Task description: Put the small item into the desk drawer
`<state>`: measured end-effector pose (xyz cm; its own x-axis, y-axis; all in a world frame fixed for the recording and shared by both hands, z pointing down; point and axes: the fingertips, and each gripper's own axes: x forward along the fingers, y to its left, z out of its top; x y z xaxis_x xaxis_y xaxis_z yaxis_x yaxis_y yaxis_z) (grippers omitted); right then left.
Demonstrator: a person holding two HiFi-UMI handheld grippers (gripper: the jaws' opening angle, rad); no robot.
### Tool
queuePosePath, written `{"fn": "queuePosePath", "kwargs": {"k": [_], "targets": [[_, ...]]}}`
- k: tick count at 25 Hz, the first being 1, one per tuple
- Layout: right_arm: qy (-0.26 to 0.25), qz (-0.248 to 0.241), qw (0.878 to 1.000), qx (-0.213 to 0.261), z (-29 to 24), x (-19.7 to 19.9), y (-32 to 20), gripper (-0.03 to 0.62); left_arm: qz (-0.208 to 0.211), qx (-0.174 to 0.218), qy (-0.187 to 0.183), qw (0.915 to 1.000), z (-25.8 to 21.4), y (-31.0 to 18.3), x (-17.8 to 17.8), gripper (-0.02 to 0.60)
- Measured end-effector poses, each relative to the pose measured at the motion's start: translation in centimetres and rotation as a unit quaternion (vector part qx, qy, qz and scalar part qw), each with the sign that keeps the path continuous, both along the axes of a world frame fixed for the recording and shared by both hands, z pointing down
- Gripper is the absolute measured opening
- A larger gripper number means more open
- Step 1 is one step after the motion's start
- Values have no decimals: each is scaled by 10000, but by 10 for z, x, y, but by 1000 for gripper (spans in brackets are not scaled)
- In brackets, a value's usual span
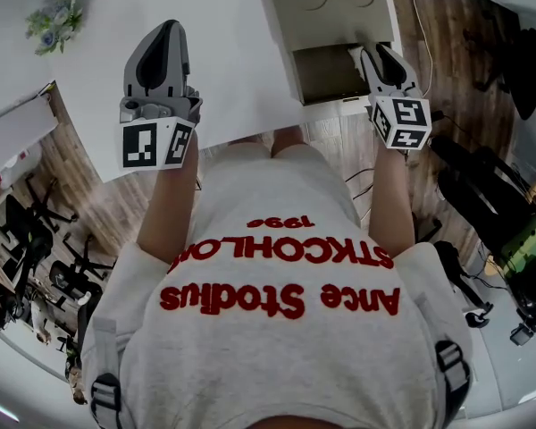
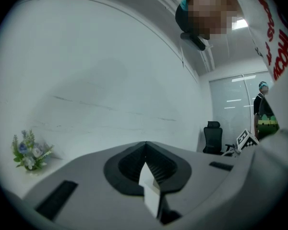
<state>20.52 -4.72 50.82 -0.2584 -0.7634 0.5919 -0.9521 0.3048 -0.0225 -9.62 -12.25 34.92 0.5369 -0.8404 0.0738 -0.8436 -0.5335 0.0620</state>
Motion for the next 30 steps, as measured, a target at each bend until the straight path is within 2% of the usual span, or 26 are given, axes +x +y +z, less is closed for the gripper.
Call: {"fn": "queuePosePath", "kwargs": {"k": [5,13,21,25,30], "targets": [[-174,181,9955,913,-66,5,-23,26,-39,173,83,9998,-16,-6,-2,6],[-641,231,9757,2083,-167,-2,-35,11,-162,616,162,9978,-53,-5,-10,6],[-1004,-245,9557,2754,-228,-33,-54,8,-651,1019,103,9926,-83,5,-41,6],[-1160,-576,9479,2912,-244,-62,-65,6,-989,1062,53,9894,-88,13,-67,6],[-1371,-931,9389,3017,-260,-88,-75,5,-1365,1377,-92,9810,-116,26,-91,6]]}}
